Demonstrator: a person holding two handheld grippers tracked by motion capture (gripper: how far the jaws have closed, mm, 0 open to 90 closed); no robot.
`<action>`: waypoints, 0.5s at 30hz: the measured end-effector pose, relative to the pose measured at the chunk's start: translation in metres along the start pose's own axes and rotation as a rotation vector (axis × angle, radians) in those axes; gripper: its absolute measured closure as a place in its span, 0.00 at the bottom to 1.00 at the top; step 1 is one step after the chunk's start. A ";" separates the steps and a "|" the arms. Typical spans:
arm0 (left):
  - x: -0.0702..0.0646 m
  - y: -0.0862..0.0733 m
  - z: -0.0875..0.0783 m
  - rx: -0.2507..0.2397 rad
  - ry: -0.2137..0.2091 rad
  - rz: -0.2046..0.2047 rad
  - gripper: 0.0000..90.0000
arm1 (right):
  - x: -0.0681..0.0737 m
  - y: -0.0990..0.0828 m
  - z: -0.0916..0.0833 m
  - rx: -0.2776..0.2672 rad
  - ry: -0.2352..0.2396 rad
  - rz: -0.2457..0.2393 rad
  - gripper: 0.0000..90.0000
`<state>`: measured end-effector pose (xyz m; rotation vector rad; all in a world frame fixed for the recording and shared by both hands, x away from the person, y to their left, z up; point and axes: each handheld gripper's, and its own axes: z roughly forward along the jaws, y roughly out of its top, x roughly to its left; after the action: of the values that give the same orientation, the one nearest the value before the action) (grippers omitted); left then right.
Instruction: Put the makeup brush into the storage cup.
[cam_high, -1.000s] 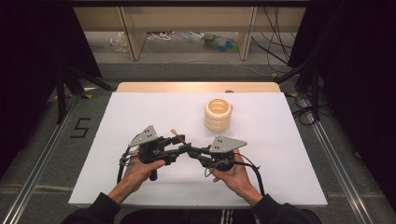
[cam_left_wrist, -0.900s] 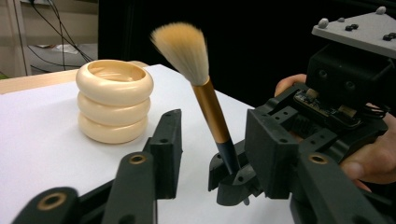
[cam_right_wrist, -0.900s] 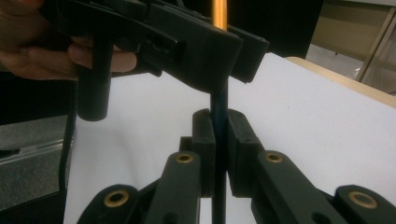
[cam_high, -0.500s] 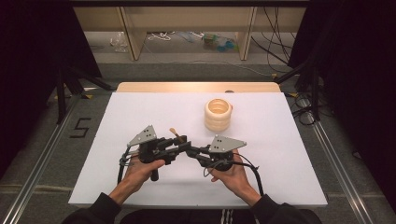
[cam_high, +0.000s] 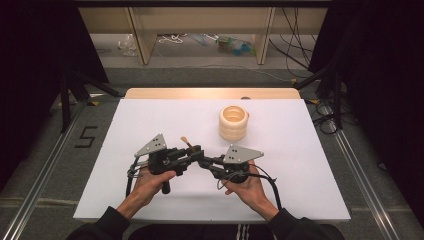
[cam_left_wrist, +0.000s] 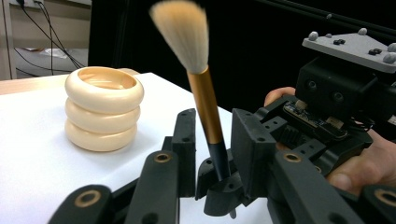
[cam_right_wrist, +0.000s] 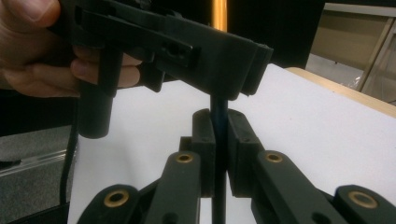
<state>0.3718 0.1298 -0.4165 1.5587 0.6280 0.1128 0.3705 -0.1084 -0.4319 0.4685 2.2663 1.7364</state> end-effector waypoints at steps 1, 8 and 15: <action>0.000 0.000 0.000 0.000 -0.001 0.000 0.82 | 0.000 0.000 0.000 -0.001 0.000 0.001 0.93; 0.000 0.000 0.000 -0.012 -0.006 0.006 0.87 | 0.000 0.000 0.000 -0.004 0.000 0.000 0.93; 0.001 -0.001 -0.002 -0.029 -0.058 -0.038 0.92 | 0.001 0.000 -0.001 -0.012 0.000 -0.011 0.93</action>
<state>0.3716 0.1317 -0.4180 1.5160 0.6072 0.0479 0.3691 -0.1085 -0.4315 0.4522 2.2535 1.7431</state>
